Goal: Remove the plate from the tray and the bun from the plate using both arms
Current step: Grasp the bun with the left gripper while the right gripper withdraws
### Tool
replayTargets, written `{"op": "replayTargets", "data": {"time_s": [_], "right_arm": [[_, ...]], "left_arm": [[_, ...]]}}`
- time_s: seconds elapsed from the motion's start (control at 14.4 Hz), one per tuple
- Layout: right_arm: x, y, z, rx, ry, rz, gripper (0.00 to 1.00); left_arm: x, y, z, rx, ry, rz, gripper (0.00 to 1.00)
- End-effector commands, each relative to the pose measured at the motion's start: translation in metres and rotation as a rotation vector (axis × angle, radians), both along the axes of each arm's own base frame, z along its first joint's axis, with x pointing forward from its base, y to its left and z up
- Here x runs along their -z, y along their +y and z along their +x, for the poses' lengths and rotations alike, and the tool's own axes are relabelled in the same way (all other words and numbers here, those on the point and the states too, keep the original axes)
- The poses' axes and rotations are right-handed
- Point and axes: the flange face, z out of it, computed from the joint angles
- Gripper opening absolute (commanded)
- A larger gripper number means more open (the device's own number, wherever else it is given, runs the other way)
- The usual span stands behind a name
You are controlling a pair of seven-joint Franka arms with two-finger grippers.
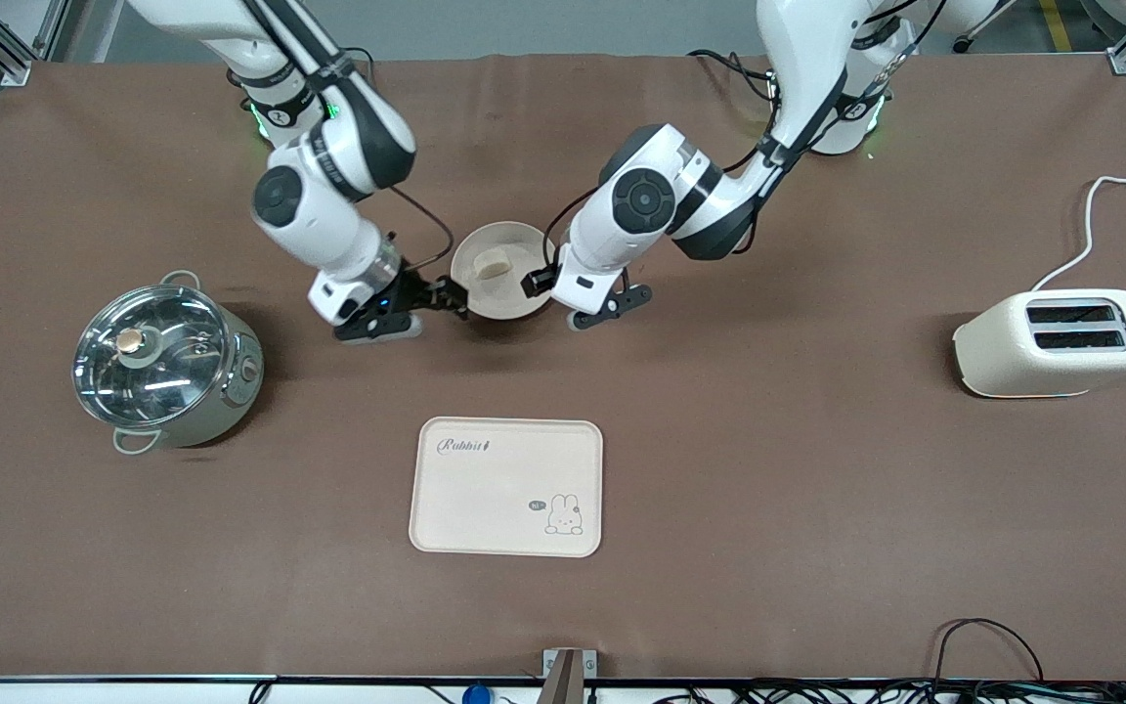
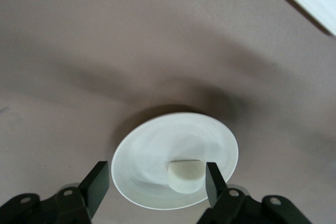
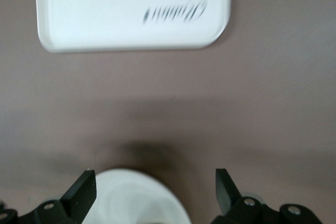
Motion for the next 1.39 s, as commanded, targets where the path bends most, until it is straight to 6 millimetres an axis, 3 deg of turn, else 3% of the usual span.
{"op": "replayTargets", "data": {"time_s": [0.0,0.21,0.35,0.49,0.63,0.7,1.05,1.18,1.32], "right_arm": [[-0.036,-0.046,0.038,0.03,-0.009,0.02,1.0],[-0.092,-0.114,0.082,0.054,0.014,0.026,1.0],[-0.124,-0.165,0.101,0.053,-0.025,-0.086,1.0],[-0.169,-0.202,0.115,0.06,-0.043,-0.145,1.0],[-0.219,-0.219,0.12,0.061,-0.049,-0.177,1.0],[-0.234,-0.225,0.121,0.055,-0.057,-0.209,1.0],[-0.292,-0.249,0.116,0.07,-0.06,-0.251,1.0],[-0.298,-0.264,0.11,0.072,-0.025,-0.254,1.0],[-0.316,-0.271,0.107,0.033,-0.048,-0.264,1.0]], "left_arm": [[0.004,-0.031,-0.007,-0.021,0.009,-0.009,0.76],[0.013,-0.056,-0.021,-0.014,0.025,-0.012,0.68],[0.025,-0.075,-0.037,-0.007,0.033,0.005,0.64],[0.039,-0.092,-0.054,-0.012,0.005,0.06,0.64],[0.051,-0.104,-0.06,-0.038,-0.015,0.096,0.64],[0.058,-0.109,-0.068,-0.037,-0.02,0.113,0.64],[0.08,-0.126,-0.088,-0.035,-0.031,0.151,0.64],[0.085,-0.131,-0.094,-0.04,-0.027,0.155,0.63],[0.088,-0.135,-0.095,-0.062,-0.039,0.134,0.63]]}}
